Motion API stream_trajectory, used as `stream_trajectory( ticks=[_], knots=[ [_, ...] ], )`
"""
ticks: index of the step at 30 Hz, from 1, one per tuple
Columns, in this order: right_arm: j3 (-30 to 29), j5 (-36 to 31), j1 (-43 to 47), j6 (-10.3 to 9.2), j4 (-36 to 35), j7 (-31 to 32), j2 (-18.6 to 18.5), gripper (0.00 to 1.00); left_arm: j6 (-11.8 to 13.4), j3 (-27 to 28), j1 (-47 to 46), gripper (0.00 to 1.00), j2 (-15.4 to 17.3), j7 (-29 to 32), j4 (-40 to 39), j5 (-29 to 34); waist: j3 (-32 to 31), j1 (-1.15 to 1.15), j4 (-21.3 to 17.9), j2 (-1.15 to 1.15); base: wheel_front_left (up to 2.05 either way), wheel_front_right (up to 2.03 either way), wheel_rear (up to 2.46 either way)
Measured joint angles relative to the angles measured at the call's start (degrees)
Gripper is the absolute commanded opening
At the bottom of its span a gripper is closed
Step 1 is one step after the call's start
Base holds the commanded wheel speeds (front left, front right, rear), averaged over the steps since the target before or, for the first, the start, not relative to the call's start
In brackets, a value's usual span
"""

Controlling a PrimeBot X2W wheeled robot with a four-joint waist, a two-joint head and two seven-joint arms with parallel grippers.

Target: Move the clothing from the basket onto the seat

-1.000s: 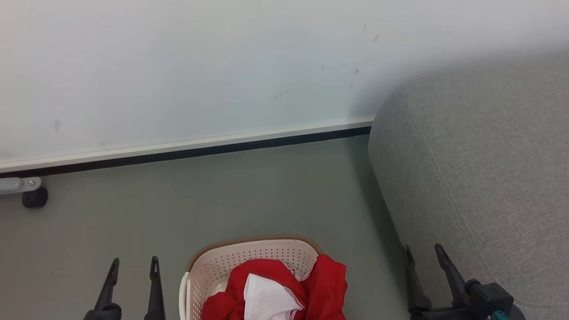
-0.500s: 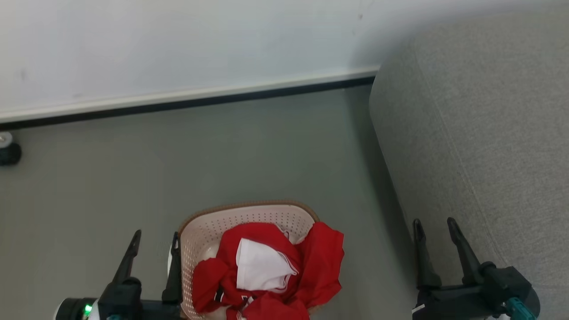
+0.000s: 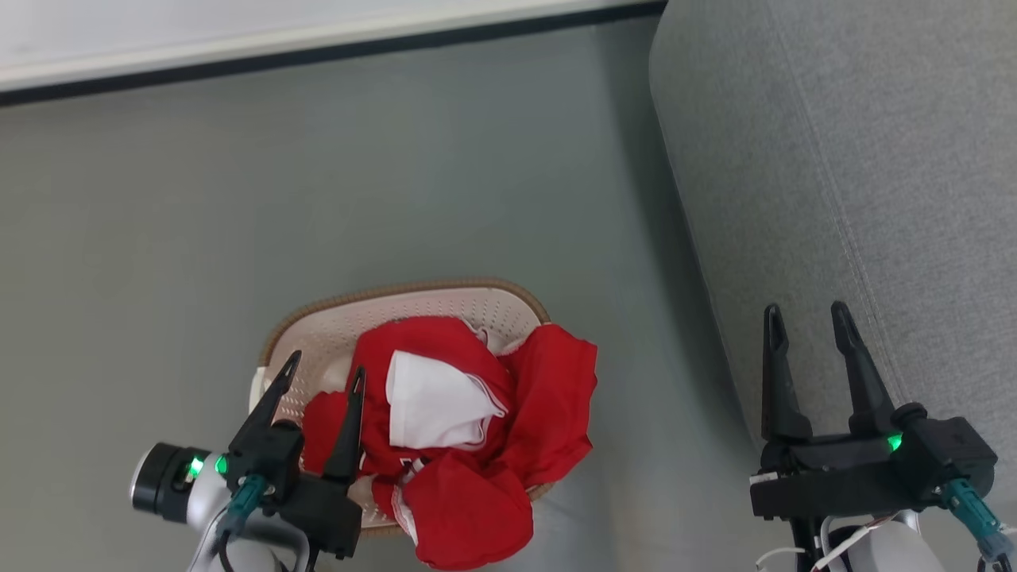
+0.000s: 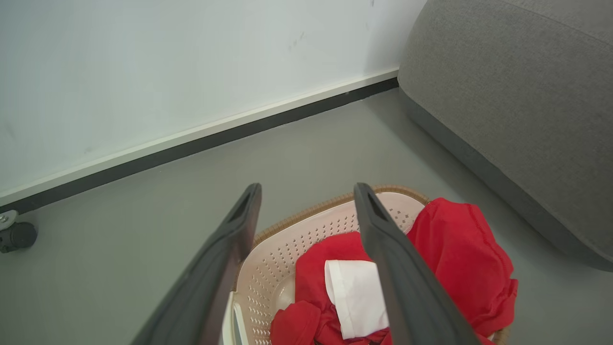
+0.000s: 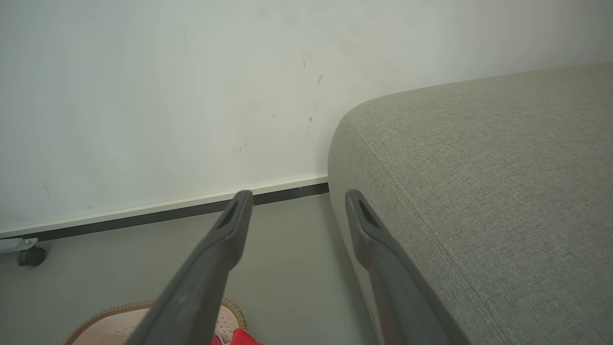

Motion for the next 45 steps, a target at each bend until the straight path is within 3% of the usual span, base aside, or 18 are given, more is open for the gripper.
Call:
stream_trajectory(
  ticks=[18,37,45],
  knots=[
    [-0.13,-0.34,-5.14,-0.44,-4.21,-0.01,1.02,1.0,-2.93,-4.3,-12.48,1.0,0.44,6.42,11.81,4.82,14.32,0.0,-4.44,0.0,0.0,0.0,0.0],
    [0.15,0.02,-11.54,-0.92,-6.43,-0.01,1.49,1.0,-2.99,-2.76,-23.9,1.0,3.92,11.78,23.14,6.17,30.27,0.0,-8.67,0.0,0.0,0.0,0.0],
    [1.42,1.3,-11.77,-1.47,-5.71,-0.01,1.55,1.0,-2.34,-1.78,-27.28,1.0,4.22,11.77,26.25,6.24,32.47,-0.01,-9.36,0.0,0.0,0.0,0.0]
  ],
)
